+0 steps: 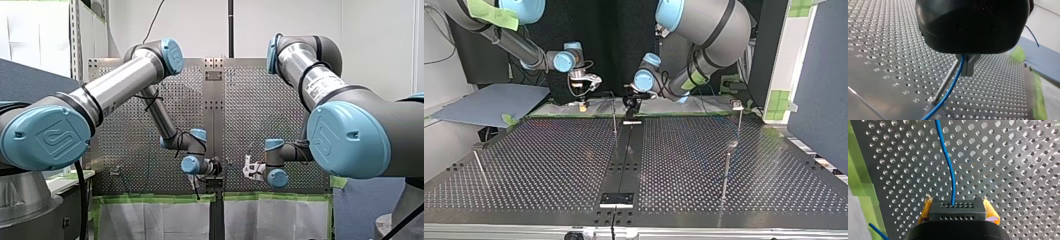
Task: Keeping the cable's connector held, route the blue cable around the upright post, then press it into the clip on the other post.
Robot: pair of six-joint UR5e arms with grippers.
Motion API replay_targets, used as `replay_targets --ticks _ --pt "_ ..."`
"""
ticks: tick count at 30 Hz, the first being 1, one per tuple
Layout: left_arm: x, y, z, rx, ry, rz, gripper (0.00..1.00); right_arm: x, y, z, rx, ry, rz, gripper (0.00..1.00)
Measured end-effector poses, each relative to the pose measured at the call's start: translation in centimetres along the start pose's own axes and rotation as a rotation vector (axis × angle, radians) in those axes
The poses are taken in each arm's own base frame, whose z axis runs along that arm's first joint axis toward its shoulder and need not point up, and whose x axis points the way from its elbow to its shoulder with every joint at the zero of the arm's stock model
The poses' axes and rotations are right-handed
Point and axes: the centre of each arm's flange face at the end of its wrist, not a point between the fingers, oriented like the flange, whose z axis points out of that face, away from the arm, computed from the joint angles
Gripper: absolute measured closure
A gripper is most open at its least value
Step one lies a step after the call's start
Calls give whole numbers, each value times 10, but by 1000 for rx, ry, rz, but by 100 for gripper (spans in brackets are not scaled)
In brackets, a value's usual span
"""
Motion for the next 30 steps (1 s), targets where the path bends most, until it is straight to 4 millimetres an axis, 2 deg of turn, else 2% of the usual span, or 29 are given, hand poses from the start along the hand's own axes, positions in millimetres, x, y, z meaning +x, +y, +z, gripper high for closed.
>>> replay_targets --ticks 10,30 --pt "-12 -2 10 9 -29 -20 100 6 15 9 -13 18 1 100" --pt "-15 1 12 7 -37 -27 100 14 33 21 -32 39 1 100"
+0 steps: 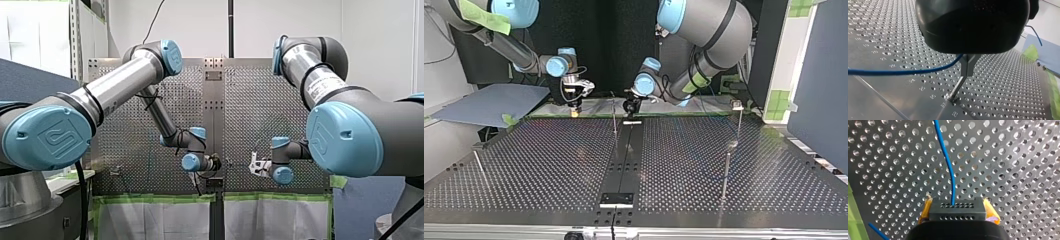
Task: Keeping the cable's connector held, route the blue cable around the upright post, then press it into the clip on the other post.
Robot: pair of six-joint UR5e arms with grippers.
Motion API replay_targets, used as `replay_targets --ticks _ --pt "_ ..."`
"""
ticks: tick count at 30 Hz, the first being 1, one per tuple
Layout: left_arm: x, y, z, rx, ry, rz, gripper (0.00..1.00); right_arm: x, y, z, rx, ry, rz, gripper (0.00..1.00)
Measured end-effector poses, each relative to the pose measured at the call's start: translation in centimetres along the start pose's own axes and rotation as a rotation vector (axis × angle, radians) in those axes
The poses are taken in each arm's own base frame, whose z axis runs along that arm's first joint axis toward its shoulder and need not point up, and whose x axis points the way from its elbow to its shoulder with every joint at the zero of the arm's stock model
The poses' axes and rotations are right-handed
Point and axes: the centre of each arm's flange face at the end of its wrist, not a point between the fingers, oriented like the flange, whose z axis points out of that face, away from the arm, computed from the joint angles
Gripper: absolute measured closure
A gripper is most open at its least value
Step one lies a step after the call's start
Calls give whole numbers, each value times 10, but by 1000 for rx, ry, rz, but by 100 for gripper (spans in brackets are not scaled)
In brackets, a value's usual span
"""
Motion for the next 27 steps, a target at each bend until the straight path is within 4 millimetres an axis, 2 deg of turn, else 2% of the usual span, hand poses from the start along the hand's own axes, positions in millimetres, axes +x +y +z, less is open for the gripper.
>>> replay_targets --ticks 6,14,27 --pt "1 0 0 5 2 0 100 -4 4 1 -5 -4 -5 100" --pt "15 12 0 -4 24 -1 100 -30 9 2 -15 -54 -18 100" --pt "0 13 13 8 -3 -17 100 -24 17 16 -25 -53 -22 100"
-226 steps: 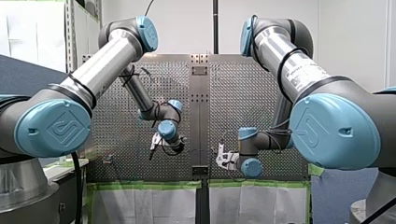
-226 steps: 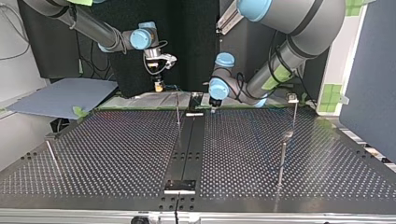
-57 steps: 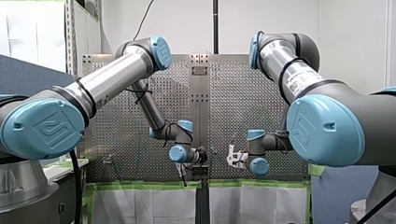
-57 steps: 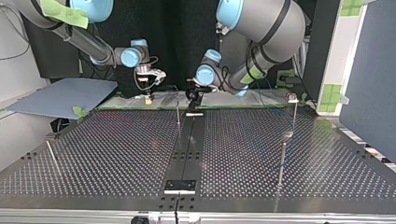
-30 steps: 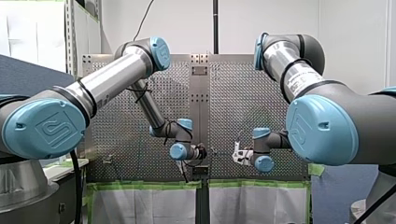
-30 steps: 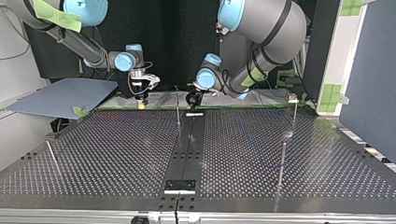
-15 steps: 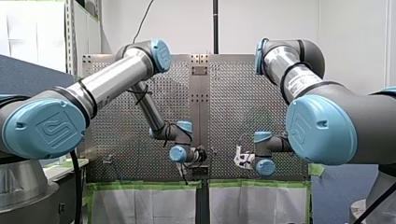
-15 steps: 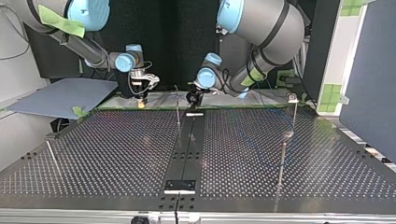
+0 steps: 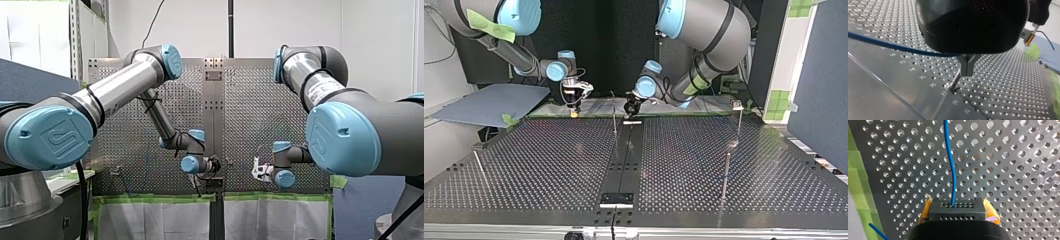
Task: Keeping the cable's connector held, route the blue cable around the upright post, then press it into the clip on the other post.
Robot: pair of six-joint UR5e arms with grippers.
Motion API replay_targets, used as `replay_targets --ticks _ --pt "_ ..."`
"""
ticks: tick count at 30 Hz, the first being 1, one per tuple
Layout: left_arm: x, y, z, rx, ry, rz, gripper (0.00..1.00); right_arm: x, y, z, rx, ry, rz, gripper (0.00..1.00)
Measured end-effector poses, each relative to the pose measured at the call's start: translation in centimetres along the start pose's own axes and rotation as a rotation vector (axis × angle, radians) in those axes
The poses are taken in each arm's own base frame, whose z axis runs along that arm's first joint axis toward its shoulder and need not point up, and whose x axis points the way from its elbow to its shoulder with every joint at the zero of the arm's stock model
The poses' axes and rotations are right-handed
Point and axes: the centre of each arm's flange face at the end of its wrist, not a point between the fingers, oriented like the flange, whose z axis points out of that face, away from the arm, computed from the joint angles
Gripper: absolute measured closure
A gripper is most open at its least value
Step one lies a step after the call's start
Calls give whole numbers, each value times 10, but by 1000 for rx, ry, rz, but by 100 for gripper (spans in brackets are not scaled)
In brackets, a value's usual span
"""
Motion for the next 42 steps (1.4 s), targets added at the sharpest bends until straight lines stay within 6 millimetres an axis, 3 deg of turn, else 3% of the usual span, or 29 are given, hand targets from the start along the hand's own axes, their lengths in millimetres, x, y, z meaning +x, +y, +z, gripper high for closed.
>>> replay_targets --ticks 16,27,28,29,30,32,33,34,35,36,37,42 --pt "-13 7 7 -9 -23 -8 100 12 9 15 -9 15 -2 100" --pt "-20 16 8 -69 -69 91 96 16 10 19 -6 17 0 100" --pt "-20 16 8 -72 -70 103 92 16 10 19 -5 17 0 100" --pt "-20 15 8 -72 -71 112 78 16 10 19 -5 16 0 100" --pt "-20 15 8 -71 -70 120 78 16 10 19 -5 16 0 100" --pt "-20 15 8 -72 -67 139 43 15 10 19 -5 15 -1 100" --pt "-20 15 8 -75 -67 148 43 15 10 19 -5 15 0 100" --pt "-20 16 7 -82 -68 159 29 15 10 19 -5 15 0 100" --pt "-21 16 7 -86 -69 168 9 15 10 19 -5 15 0 100" --pt "-21 16 7 -89 -69 177 9 15 10 19 -4 15 0 100" --pt "-21 17 7 -93 -69 187 0 15 10 19 -2 15 1 100" --pt "-17 15 4 -116 -56 232 0 14 10 19 2 15 2 100"
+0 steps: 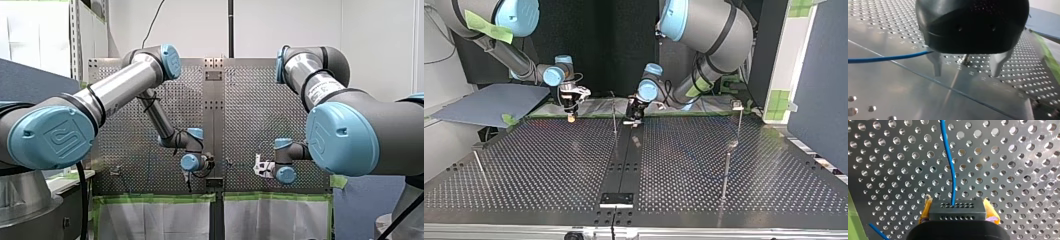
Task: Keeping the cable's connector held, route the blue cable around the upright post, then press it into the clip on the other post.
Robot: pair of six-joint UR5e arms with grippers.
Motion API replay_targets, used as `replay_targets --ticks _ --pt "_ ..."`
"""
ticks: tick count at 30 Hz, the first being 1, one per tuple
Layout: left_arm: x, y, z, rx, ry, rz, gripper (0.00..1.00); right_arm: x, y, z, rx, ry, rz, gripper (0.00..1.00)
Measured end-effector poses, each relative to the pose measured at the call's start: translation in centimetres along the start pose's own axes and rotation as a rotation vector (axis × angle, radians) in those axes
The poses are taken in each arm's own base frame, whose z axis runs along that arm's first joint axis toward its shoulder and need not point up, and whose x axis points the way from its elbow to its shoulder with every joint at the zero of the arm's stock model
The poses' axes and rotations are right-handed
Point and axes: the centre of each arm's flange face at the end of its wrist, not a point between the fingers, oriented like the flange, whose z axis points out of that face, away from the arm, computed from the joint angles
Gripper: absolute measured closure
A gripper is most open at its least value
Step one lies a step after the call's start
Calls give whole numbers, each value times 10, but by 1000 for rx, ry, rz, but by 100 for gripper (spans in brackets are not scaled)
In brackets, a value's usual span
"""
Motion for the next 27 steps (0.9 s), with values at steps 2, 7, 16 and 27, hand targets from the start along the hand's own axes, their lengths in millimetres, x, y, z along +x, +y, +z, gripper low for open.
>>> replay_targets --ticks 2,7,16,27 --pt "2 -1 -2 -15 12 21 0 0 0 0 0 0 0 100" --pt "8 -4 -10 -47 48 75 0 0 0 0 2 -1 0 100" --pt "8 -13 -20 -80 99 177 0 -1 0 -1 3 -7 -1 100" --pt "-20 -55 -32 -22 91 284 0 -2 3 -1 -1 -10 0 100"
